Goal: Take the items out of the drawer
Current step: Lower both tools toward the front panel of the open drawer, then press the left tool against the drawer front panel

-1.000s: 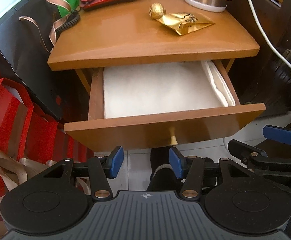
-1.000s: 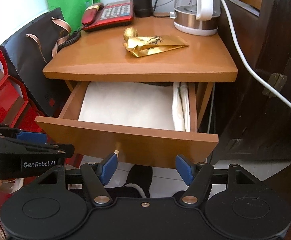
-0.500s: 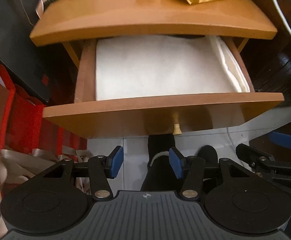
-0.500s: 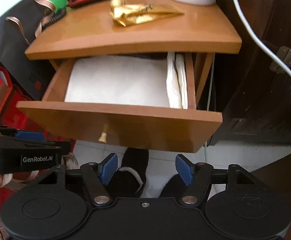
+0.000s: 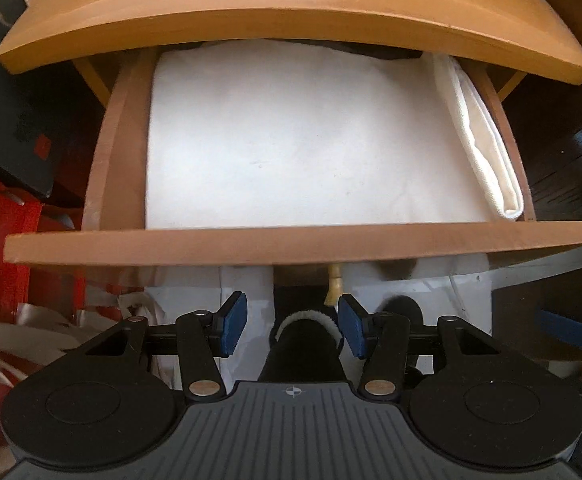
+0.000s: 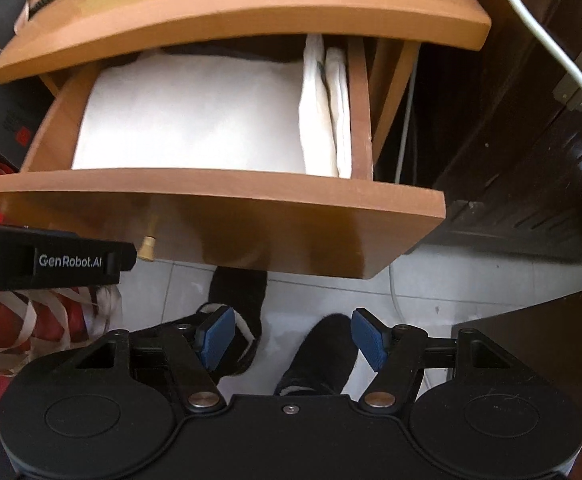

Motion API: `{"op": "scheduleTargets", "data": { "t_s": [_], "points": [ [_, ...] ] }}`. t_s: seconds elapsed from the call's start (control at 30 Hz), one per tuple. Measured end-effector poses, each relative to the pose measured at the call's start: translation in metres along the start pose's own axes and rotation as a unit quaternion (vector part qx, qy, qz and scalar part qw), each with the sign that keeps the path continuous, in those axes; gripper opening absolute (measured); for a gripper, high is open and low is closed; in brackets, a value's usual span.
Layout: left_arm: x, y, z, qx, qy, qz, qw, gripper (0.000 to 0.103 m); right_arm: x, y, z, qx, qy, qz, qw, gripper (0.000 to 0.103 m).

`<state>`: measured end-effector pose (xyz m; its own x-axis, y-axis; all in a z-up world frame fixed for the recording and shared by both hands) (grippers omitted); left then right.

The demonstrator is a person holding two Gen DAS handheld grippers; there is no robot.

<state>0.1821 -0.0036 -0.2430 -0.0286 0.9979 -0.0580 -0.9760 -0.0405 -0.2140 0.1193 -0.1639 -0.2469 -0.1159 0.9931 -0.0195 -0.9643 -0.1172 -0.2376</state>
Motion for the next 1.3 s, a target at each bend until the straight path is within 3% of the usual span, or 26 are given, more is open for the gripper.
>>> {"op": "scheduleTargets", "data": {
  "t_s": [0.47, 1.3],
  "points": [
    [-0.007, -0.009, -0.023, 0.022, 0.010, 0.005, 0.9997, 0.053, -0.004, -0.001, -0.020, 0.027, 0.026, 0.007, 0.999, 0.069],
    [-0.013, -0.014, -0.037, 0.045, 0.018, 0.043, 0.9979, 0.053, -0.003, 0.002, -0.024, 0.019, 0.051, 0.008, 0.999, 0.069]
  ]
}}
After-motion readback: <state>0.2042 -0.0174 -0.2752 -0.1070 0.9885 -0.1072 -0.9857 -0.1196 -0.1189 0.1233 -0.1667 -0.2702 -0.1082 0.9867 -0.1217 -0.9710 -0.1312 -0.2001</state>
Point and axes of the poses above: each gripper's, at about its wrist camera, not at the fingertips, and z roughly against the way its jaws point, x to its left, y to its underside, the point moved 5 cm from there along -z, roughly the way its jaws point, and after that the axes turned 3 degrees about z, right-handed, at the moved point
